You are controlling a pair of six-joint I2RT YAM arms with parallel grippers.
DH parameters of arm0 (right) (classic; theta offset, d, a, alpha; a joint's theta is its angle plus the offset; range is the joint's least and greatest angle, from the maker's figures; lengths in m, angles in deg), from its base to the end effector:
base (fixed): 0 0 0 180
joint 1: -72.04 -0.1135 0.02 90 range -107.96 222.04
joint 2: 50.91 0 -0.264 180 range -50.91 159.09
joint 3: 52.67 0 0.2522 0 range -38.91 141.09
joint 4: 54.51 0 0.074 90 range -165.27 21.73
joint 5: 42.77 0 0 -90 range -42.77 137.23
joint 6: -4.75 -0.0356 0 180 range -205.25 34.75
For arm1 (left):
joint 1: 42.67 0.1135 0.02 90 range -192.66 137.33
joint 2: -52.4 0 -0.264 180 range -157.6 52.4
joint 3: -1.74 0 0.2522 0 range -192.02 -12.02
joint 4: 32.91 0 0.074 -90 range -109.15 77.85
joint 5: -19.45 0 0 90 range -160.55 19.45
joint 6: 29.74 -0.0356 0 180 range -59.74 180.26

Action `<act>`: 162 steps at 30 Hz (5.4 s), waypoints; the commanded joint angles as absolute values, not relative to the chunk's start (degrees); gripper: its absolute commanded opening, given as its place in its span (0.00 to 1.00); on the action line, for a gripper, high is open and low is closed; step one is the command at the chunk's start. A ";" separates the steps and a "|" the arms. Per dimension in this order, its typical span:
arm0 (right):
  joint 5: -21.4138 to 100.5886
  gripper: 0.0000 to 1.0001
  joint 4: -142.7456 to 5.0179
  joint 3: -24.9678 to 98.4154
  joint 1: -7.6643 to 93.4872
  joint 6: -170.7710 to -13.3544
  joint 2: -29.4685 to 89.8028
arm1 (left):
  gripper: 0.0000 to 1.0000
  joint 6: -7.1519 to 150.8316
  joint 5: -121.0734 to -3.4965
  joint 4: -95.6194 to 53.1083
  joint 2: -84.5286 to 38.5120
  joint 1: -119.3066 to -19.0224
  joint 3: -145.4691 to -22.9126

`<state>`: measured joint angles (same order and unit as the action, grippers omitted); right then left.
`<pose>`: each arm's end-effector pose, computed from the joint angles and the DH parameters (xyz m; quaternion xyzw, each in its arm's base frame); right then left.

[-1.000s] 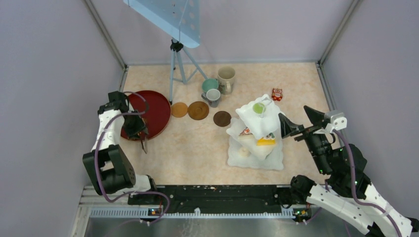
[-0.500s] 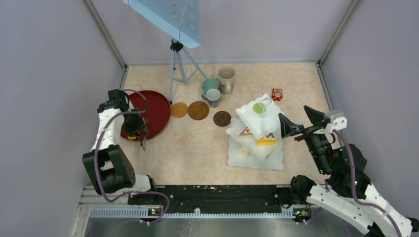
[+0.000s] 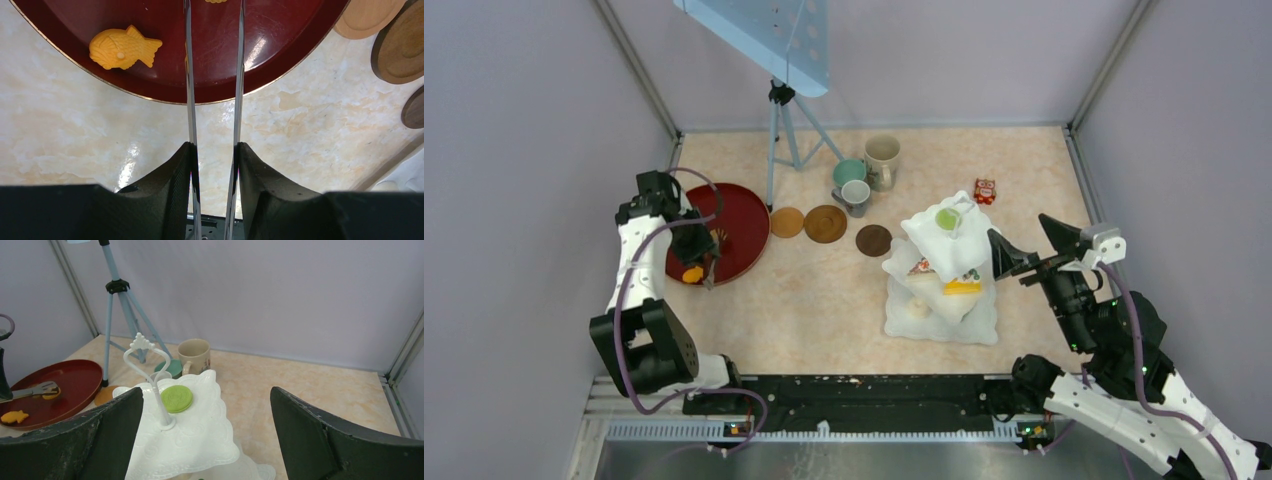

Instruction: Serve the afternoon tea

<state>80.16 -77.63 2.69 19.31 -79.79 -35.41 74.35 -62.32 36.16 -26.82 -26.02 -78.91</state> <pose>0.0509 0.0350 0.3756 -0.0795 0.6106 0.1536 0.7728 0.2547 0.0708 0.2781 -0.2459 0.9472 -0.0661 0.1949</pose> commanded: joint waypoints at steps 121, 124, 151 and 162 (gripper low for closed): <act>96.92 0.94 -70.68 7.58 18.69 -75.51 -30.75 | 0.56 61.80 -45.00 32.73 -17.30 -82.96 -104.54; 95.80 0.94 -69.76 6.58 18.64 -76.07 -31.48 | 0.56 63.37 -49.81 34.11 -14.88 -82.94 -105.60; 84.31 0.94 -71.81 0.97 18.64 -83.10 -36.21 | 0.55 88.03 -93.73 53.44 -16.40 -78.77 -104.02; 81.77 0.94 -72.37 0.70 18.64 -83.85 -36.79 | 0.51 83.70 -79.22 50.27 -14.49 -47.00 -87.41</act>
<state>83.30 -73.22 0.81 19.26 -83.51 -35.89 83.07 -83.37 50.93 -16.48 -49.78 -89.30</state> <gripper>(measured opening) 0.942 0.510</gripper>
